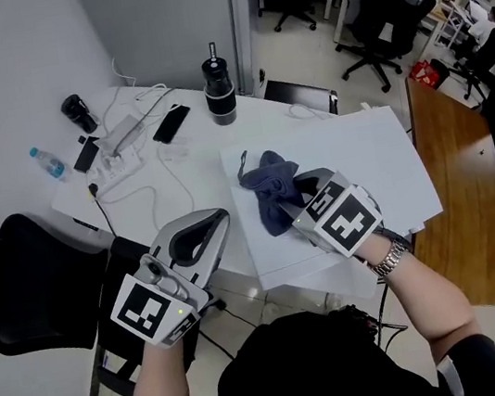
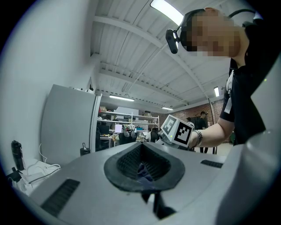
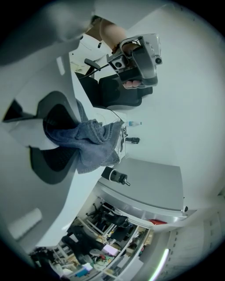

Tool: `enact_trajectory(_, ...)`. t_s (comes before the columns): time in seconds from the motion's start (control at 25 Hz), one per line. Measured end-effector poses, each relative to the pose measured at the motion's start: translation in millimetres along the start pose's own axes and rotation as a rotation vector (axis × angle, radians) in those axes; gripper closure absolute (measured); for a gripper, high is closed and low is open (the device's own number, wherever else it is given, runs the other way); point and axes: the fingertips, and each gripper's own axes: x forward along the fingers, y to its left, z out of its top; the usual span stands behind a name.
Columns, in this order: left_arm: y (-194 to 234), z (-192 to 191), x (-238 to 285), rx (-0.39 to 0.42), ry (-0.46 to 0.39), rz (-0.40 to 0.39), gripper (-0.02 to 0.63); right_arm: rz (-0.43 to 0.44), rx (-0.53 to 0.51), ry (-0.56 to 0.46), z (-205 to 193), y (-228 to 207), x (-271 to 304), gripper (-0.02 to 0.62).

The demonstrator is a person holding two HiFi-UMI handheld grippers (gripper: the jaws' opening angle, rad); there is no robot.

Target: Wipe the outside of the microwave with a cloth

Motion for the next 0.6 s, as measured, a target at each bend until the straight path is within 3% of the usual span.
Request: enact_trajectory(0.6,-48.8,10.1,50.6,0.024,0.010,-0.018,0.601,-0.023,0.028,-0.003,-48.9,-52.9,-36.4,0.495)
